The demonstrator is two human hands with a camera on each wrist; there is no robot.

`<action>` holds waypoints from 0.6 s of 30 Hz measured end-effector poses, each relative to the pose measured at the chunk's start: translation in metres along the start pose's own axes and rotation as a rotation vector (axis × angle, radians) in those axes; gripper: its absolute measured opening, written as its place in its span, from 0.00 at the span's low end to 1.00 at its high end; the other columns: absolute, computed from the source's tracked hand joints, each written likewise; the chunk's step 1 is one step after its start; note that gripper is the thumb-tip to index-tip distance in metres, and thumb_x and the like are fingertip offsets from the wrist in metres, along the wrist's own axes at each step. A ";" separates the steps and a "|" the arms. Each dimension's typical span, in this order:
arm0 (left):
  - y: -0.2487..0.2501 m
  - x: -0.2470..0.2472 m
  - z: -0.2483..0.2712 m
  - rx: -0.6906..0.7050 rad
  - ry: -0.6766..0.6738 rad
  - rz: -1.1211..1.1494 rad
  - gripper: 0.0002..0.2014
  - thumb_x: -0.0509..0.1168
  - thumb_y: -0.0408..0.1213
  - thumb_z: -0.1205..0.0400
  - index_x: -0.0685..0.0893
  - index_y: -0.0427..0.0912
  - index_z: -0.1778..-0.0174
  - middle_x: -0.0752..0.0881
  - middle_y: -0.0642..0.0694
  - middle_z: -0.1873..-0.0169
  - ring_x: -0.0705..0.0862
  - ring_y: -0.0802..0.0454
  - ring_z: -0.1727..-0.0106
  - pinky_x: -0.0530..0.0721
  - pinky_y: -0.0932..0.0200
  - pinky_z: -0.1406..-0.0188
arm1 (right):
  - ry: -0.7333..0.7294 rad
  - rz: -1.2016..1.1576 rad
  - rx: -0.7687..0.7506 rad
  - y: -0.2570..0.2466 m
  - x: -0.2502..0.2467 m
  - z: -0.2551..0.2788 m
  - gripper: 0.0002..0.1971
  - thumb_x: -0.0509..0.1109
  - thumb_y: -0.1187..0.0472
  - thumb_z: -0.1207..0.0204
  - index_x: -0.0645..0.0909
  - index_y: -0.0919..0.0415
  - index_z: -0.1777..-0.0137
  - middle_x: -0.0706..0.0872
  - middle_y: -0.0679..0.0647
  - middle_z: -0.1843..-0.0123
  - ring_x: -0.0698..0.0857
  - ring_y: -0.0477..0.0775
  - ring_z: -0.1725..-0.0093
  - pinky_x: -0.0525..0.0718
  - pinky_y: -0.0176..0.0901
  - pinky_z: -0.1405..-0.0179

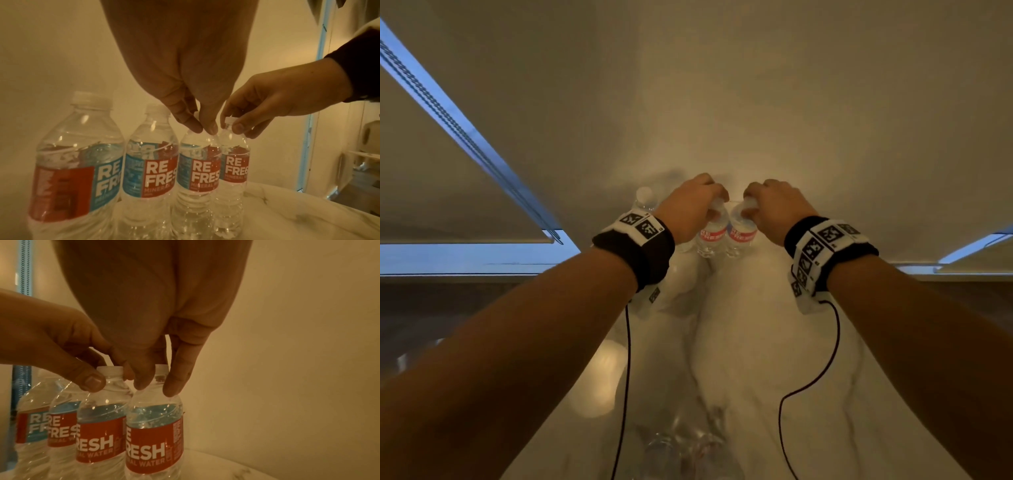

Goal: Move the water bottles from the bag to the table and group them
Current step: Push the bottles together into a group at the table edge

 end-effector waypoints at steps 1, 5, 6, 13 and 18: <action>-0.001 -0.001 -0.001 0.007 0.004 -0.005 0.17 0.73 0.32 0.19 0.85 0.39 0.33 0.82 0.38 0.38 0.85 0.37 0.41 0.83 0.43 0.37 | 0.005 0.005 -0.005 0.000 0.000 -0.002 0.18 0.67 0.52 0.19 0.78 0.59 0.32 0.82 0.64 0.40 0.81 0.67 0.41 0.73 0.49 0.50; -0.003 0.000 -0.002 0.014 0.019 -0.034 0.17 0.72 0.32 0.19 0.85 0.39 0.33 0.81 0.38 0.37 0.85 0.37 0.41 0.83 0.45 0.38 | 0.022 0.002 -0.016 0.000 0.004 -0.005 0.18 0.68 0.53 0.19 0.78 0.59 0.32 0.82 0.64 0.42 0.82 0.67 0.43 0.74 0.50 0.50; -0.003 -0.001 -0.002 0.011 0.022 -0.041 0.17 0.72 0.32 0.19 0.85 0.39 0.33 0.81 0.38 0.37 0.85 0.37 0.41 0.83 0.45 0.38 | 0.024 -0.002 -0.015 0.000 0.004 -0.006 0.18 0.68 0.53 0.19 0.78 0.58 0.32 0.82 0.63 0.42 0.82 0.67 0.43 0.74 0.50 0.51; 0.002 -0.009 0.013 -0.075 0.022 -0.027 0.33 0.73 0.37 0.18 0.68 0.43 0.17 0.77 0.37 0.30 0.84 0.38 0.39 0.83 0.48 0.37 | 0.024 -0.109 0.038 0.005 -0.004 0.012 0.29 0.75 0.49 0.24 0.71 0.54 0.27 0.85 0.62 0.41 0.83 0.65 0.40 0.80 0.54 0.45; 0.015 -0.027 0.082 -0.057 0.081 0.060 0.30 0.69 0.43 0.15 0.68 0.52 0.17 0.80 0.43 0.34 0.83 0.52 0.50 0.84 0.55 0.42 | 0.058 -0.147 0.050 0.003 -0.013 0.073 0.28 0.74 0.42 0.26 0.75 0.53 0.30 0.86 0.54 0.44 0.85 0.57 0.48 0.81 0.48 0.49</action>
Point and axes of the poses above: each hand's wrist, its own z-axis away from the middle knuckle, its own x-axis out of the palm, y = z × x, the point moved 5 cm from there along -z, towards the middle knuckle
